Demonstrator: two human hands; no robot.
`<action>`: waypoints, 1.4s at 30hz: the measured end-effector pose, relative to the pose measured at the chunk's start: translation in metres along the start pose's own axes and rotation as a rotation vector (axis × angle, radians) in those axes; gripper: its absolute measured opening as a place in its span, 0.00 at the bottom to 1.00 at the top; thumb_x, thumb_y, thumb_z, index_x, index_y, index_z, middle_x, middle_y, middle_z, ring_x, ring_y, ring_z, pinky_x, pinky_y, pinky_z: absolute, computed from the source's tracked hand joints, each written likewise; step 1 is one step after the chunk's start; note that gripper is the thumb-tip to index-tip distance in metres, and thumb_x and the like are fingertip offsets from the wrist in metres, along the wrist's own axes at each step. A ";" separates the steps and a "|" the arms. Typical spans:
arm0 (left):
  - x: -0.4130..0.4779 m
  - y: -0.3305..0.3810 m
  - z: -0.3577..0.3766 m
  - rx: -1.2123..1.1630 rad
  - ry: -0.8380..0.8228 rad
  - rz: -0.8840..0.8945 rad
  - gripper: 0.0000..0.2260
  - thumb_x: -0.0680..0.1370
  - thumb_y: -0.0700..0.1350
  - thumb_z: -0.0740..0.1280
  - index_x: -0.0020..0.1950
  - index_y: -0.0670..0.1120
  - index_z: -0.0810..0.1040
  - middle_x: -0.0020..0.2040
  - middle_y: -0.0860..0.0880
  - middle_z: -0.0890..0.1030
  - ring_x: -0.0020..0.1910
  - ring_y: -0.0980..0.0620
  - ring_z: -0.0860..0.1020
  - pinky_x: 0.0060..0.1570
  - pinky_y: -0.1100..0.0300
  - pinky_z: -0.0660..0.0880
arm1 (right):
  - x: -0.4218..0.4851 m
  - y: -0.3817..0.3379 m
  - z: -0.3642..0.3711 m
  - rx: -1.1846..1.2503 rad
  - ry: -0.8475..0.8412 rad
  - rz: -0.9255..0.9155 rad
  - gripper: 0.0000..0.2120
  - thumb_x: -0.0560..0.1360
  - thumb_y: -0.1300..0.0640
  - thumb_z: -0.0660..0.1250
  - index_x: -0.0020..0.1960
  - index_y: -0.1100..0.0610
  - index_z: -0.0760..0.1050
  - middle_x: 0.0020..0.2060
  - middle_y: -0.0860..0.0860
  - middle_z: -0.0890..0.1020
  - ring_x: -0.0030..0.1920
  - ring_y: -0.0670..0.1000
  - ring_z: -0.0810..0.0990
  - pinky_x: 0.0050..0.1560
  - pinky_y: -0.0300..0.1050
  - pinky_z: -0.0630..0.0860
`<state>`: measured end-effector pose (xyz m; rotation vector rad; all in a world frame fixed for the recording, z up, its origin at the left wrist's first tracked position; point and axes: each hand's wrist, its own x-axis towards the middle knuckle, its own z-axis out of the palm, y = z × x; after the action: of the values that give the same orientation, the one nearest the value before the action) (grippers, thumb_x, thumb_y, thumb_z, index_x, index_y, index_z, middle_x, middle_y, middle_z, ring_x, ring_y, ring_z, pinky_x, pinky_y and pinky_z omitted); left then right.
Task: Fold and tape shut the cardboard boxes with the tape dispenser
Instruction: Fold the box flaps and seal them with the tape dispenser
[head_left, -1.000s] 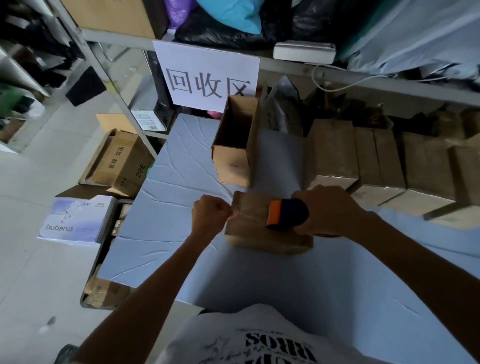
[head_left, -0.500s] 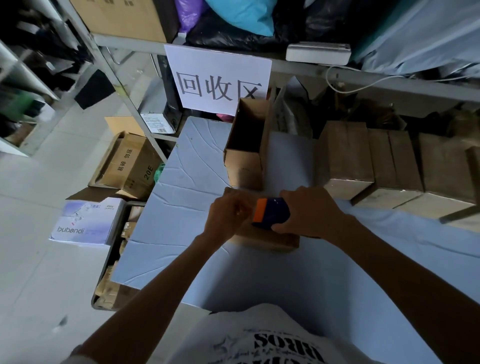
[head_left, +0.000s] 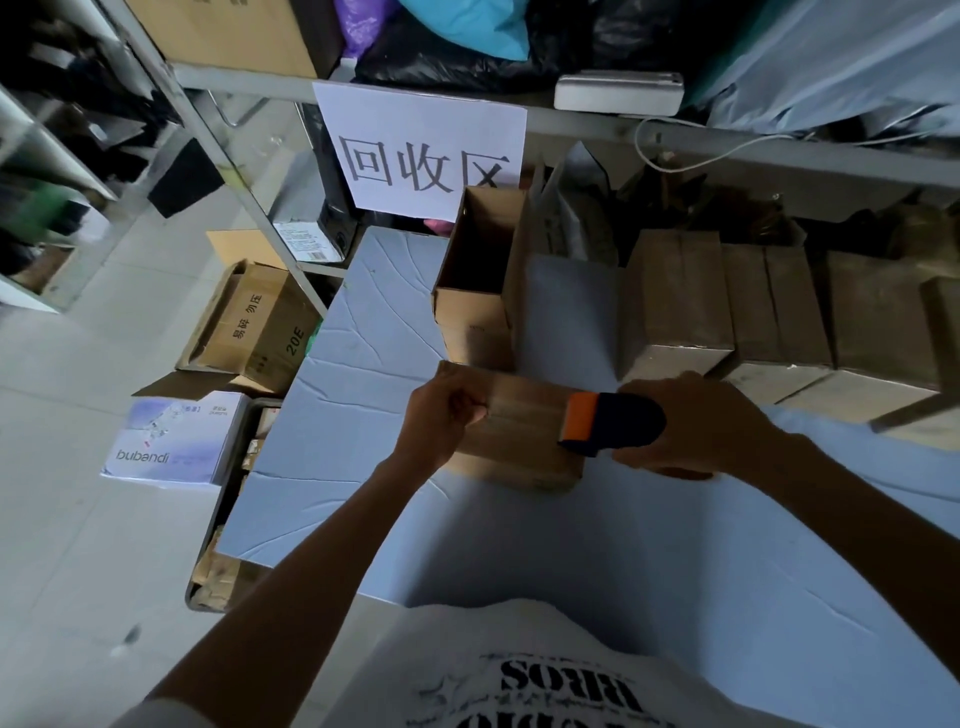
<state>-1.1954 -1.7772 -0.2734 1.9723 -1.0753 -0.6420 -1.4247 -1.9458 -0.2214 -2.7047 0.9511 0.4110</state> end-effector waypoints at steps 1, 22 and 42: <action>0.000 0.000 0.001 0.008 -0.001 0.009 0.07 0.69 0.33 0.73 0.43 0.43 0.81 0.43 0.48 0.80 0.42 0.49 0.79 0.45 0.50 0.78 | -0.006 0.008 0.001 0.004 -0.011 0.019 0.19 0.59 0.29 0.65 0.42 0.40 0.67 0.29 0.36 0.70 0.31 0.38 0.71 0.36 0.38 0.75; 0.000 0.019 0.029 0.164 -0.053 0.223 0.11 0.71 0.41 0.74 0.53 0.47 0.81 0.47 0.56 0.79 0.41 0.68 0.74 0.44 0.80 0.66 | 0.004 -0.018 0.020 0.162 0.126 -0.097 0.33 0.62 0.33 0.71 0.64 0.44 0.71 0.49 0.44 0.82 0.41 0.43 0.76 0.43 0.37 0.72; -0.004 0.006 0.037 0.049 -0.056 0.187 0.04 0.74 0.43 0.72 0.47 0.51 0.80 0.50 0.58 0.78 0.48 0.63 0.75 0.49 0.75 0.71 | -0.002 -0.023 0.013 0.003 -0.045 0.012 0.25 0.64 0.38 0.72 0.55 0.51 0.74 0.46 0.48 0.79 0.40 0.46 0.72 0.40 0.39 0.66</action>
<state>-1.2274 -1.7905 -0.2894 1.8762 -1.3031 -0.5765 -1.4146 -1.9229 -0.2300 -2.6759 0.9556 0.4706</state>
